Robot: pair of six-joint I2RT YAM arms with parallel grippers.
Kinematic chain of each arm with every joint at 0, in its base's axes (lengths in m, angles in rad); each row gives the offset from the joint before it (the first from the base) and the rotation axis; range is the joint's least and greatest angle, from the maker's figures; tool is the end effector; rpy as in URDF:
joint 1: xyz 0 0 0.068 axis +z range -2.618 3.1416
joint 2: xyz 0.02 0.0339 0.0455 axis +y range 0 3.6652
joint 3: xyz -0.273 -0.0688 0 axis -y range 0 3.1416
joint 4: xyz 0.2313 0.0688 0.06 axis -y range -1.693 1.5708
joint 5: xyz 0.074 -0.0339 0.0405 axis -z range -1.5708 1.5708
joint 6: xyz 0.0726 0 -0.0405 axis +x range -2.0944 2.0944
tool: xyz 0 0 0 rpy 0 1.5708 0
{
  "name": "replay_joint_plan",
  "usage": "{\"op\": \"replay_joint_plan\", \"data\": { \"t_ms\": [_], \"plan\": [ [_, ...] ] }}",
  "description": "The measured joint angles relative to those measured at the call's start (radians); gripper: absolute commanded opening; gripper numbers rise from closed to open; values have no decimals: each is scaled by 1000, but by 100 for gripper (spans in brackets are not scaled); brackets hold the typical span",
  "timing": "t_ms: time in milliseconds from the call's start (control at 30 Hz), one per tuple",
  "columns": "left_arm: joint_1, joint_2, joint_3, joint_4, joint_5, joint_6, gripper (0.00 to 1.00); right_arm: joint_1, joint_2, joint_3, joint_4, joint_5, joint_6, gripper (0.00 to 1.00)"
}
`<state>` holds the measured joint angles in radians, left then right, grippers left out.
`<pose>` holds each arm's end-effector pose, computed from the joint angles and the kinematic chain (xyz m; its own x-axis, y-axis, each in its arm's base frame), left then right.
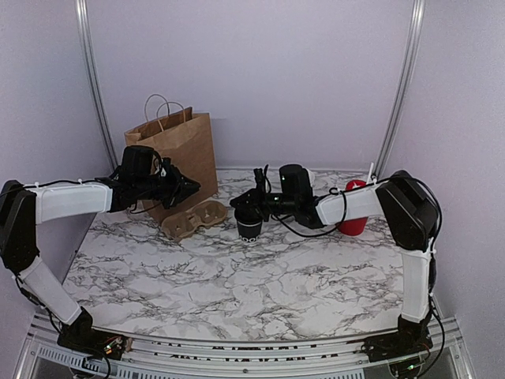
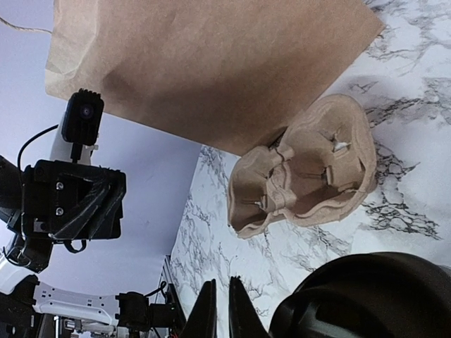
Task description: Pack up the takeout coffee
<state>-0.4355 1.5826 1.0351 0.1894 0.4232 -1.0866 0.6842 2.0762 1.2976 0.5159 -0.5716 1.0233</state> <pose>0.3349 -0.1887 0.2682 -0.7970 -0.5192 -0.3086 0.0601 0.4401 -0.8959 0.3544 0.3398 0.1976 -0.9043 0.1891 -0.3827 -0.3156 0.3075 0.8977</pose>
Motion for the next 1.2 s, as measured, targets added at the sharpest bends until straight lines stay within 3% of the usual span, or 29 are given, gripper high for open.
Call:
{"op": "replay_joint_plan", "data": {
  "t_ms": [200, 400, 700, 1000, 1200],
  "plan": [
    [0, 0, 1, 0, 10, 3, 11, 6, -4, 119, -173, 23, -73, 9],
    [0, 0, 2, 0, 14, 4, 11, 16, -105, 151, -325, 119, -163, 10],
    [0, 0, 2, 0, 14, 5, 11, 16, -65, 21, -274, 82, -145, 8],
    [0, 0, 2, 0, 16, 7, 11, 6, -64, 7, -229, 77, -143, 8],
    [-8, 0, 19, 0, 21, 21, 15, 9, -87, 23, -295, 84, -173, 20]
  ]
}}
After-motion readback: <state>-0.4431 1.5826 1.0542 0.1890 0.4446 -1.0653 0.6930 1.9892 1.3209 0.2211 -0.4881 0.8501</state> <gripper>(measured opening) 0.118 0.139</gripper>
